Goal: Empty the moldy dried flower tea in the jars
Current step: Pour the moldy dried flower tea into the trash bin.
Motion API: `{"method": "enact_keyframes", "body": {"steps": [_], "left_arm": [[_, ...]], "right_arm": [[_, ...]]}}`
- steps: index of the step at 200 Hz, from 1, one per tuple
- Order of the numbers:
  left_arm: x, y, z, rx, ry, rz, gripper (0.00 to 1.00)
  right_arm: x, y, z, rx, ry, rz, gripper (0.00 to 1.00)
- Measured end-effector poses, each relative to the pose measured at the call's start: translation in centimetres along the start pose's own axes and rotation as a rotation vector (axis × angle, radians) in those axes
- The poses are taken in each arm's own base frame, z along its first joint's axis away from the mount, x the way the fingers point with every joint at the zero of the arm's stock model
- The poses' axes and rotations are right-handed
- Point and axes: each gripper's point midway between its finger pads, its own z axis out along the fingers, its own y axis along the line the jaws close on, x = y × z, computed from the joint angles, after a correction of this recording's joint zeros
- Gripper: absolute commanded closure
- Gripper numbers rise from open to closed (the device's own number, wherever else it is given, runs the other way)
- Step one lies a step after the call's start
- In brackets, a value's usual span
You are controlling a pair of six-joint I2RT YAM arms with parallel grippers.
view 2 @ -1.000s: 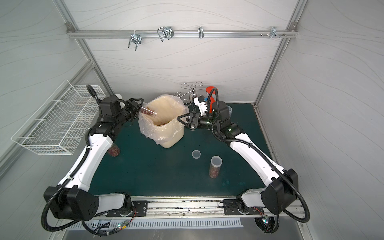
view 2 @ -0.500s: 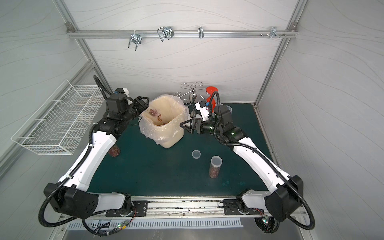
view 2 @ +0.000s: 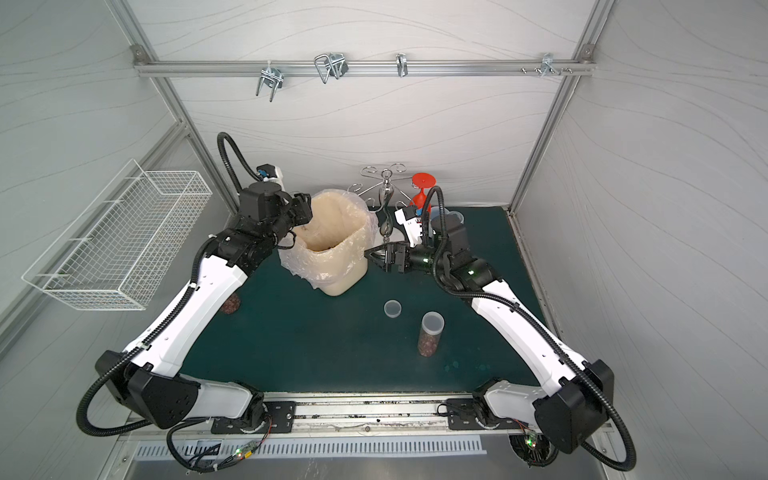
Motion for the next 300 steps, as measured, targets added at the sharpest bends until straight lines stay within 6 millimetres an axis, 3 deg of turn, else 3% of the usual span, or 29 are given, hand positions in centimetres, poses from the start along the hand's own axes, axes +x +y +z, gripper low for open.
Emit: {"method": "enact_keyframes", "body": {"steps": [35,148,206,235,300], "left_arm": [[0.4,-0.7,-0.1,-0.031,-0.007,0.102,1.0],[-1.1,-1.7,-0.3,0.018,-0.086,0.095,1.0],[-0.2,-1.3,0.5,0.027,-0.065,0.112,1.0],[0.6,-3.7,0.0,0.073,-0.07,0.143,1.0],[0.1,-1.3,0.7,0.012,-0.07,0.112,1.0]], "right_arm": [[-0.1,-0.2,-0.2,0.014,-0.009,-0.006,0.01],[1.0,-2.1,-0.6,0.102,-0.018,0.011,0.01],[0.9,-2.3,-0.7,0.115,-0.024,-0.001,0.01],[0.9,-2.3,-0.7,0.116,-0.024,-0.004,0.01],[1.7,-2.8,-0.8,0.127,-0.013,-0.009,0.01]]}}
